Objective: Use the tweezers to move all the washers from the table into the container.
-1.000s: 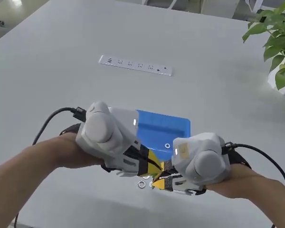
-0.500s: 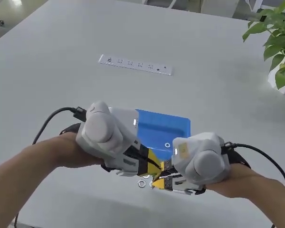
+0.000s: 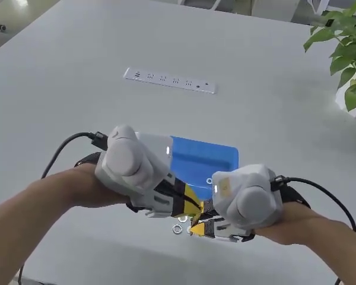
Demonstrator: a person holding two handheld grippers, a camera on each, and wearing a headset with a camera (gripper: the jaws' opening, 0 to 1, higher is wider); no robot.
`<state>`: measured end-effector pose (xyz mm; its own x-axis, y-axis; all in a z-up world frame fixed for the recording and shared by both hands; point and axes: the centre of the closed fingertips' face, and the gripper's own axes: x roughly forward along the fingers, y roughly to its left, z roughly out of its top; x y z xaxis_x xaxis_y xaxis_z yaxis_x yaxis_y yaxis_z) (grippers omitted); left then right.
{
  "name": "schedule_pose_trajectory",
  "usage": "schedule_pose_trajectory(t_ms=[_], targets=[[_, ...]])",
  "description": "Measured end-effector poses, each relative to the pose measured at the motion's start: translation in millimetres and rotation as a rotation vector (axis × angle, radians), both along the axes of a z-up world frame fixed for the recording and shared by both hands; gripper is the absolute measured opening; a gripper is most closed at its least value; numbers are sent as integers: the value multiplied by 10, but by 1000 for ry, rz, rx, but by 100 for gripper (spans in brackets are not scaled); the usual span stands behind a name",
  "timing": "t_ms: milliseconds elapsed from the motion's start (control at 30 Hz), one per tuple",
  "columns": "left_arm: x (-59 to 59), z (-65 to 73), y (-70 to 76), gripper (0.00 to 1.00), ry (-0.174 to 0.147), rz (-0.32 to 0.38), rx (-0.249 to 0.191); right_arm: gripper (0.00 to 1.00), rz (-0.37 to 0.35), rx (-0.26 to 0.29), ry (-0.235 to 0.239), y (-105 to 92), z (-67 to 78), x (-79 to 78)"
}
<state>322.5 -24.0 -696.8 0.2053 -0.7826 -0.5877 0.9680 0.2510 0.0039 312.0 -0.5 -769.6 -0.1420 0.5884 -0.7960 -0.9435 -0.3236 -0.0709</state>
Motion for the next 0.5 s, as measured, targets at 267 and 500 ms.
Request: schedule_pose_trajectory(t_ms=[267,500], targets=[[7,-1,-6,4,-5,-2,-1,10,-22,21,22,5,46,16],[-2,-7,-13,4,2,-6,-5,8,-32,20,38,11,32,-8]])
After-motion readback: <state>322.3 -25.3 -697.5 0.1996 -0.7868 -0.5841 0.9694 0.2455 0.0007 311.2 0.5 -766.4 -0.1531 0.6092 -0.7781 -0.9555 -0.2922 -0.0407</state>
